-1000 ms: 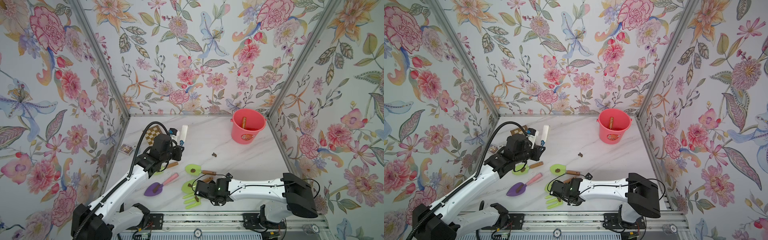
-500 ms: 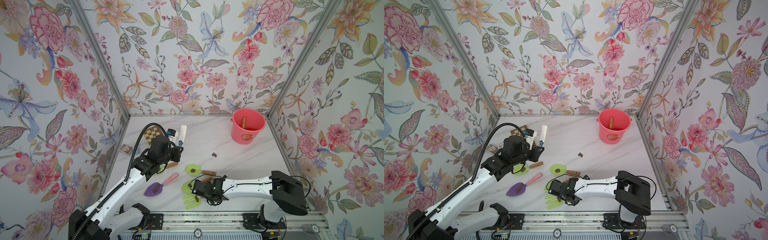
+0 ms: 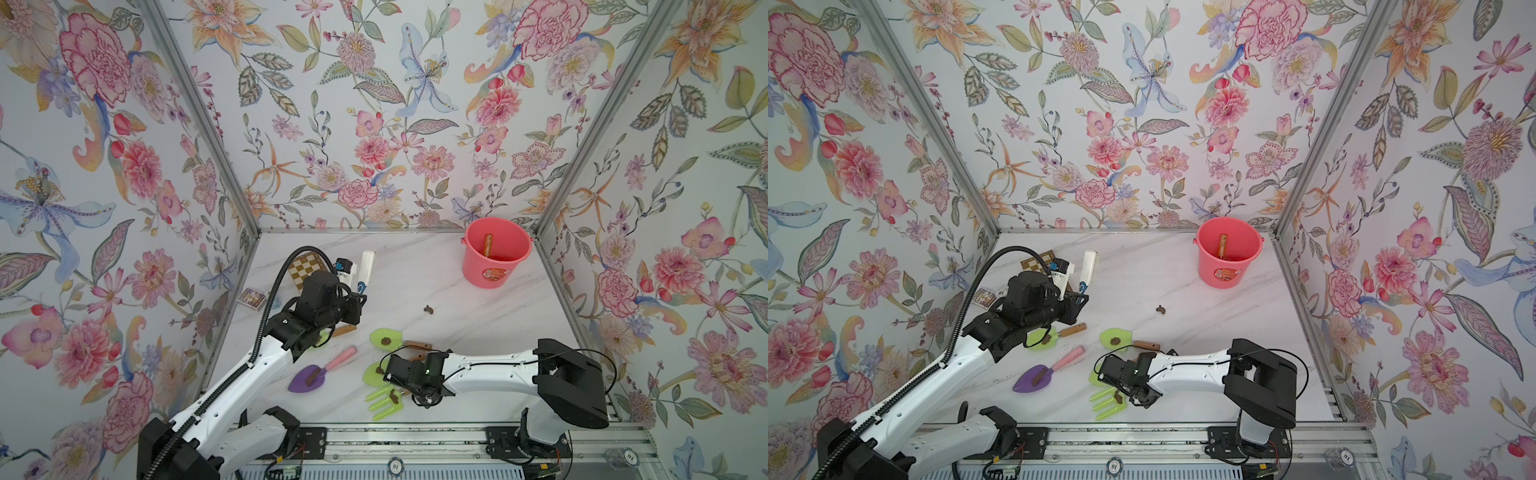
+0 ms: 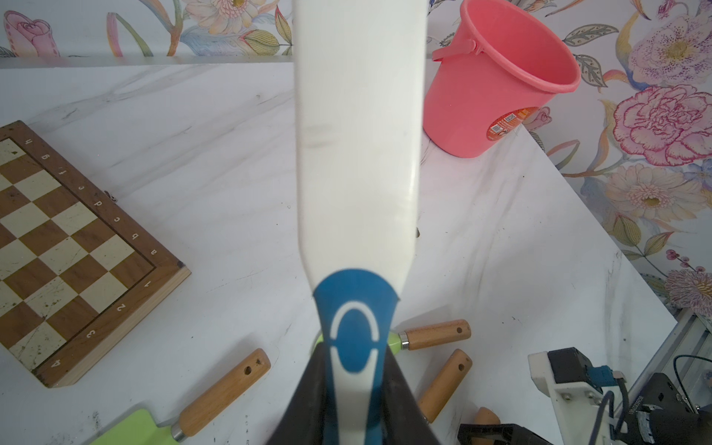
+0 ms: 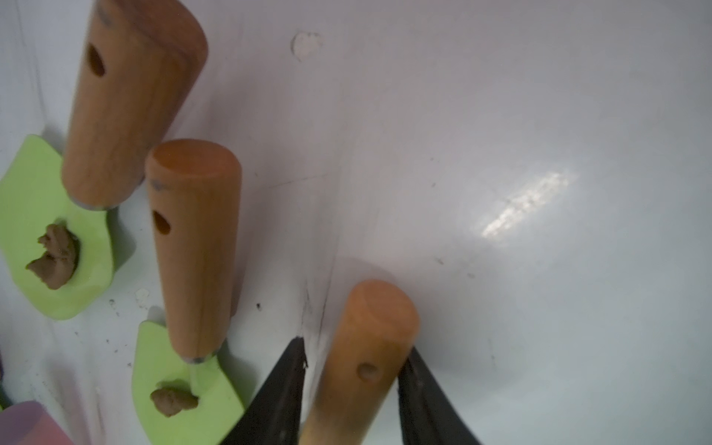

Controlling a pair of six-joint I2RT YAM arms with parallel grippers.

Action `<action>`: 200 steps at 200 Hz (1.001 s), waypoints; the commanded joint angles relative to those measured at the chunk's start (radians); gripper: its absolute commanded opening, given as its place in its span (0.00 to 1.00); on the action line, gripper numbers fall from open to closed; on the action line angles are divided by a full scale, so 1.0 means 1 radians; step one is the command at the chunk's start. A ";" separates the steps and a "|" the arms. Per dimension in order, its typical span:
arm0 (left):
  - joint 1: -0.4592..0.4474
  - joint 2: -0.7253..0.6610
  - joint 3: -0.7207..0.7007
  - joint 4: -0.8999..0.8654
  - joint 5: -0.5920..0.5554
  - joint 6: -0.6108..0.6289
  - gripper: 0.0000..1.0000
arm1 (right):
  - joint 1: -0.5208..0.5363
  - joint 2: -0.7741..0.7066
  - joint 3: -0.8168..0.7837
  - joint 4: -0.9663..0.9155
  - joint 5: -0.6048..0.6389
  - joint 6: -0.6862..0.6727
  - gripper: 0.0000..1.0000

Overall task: Brush the soil off the hand trowel and place it into the bucket
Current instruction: Pick up the hand trowel from the center of the board.

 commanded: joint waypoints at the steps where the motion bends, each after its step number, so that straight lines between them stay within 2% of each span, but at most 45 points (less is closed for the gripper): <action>1: -0.008 0.012 -0.003 0.022 -0.007 0.021 0.00 | -0.008 0.042 -0.032 0.013 -0.030 0.734 0.33; 15: -0.007 0.015 -0.001 0.023 -0.007 0.021 0.00 | -0.011 0.044 -0.031 0.013 -0.040 0.733 0.32; 82: -0.007 0.031 -0.003 0.035 0.000 0.020 0.00 | -0.041 0.020 -0.056 0.064 -0.023 0.735 0.10; 99: -0.006 0.033 0.000 0.035 0.000 0.021 0.00 | -0.052 -0.022 -0.070 0.073 0.011 0.735 0.05; 130: -0.007 0.043 0.010 0.044 0.013 0.024 0.00 | -0.049 -0.125 -0.081 0.065 0.089 0.732 0.04; 159: -0.008 0.059 0.023 0.062 0.042 0.044 0.00 | -0.030 -0.243 -0.051 -0.063 0.205 0.730 0.02; 189: -0.010 0.097 0.055 0.059 0.063 0.074 0.00 | -0.072 -0.378 -0.032 -0.203 0.285 0.600 0.01; 200: -0.012 0.111 0.075 0.050 0.070 0.082 0.00 | -0.113 -0.418 -0.018 -0.240 0.287 0.501 0.02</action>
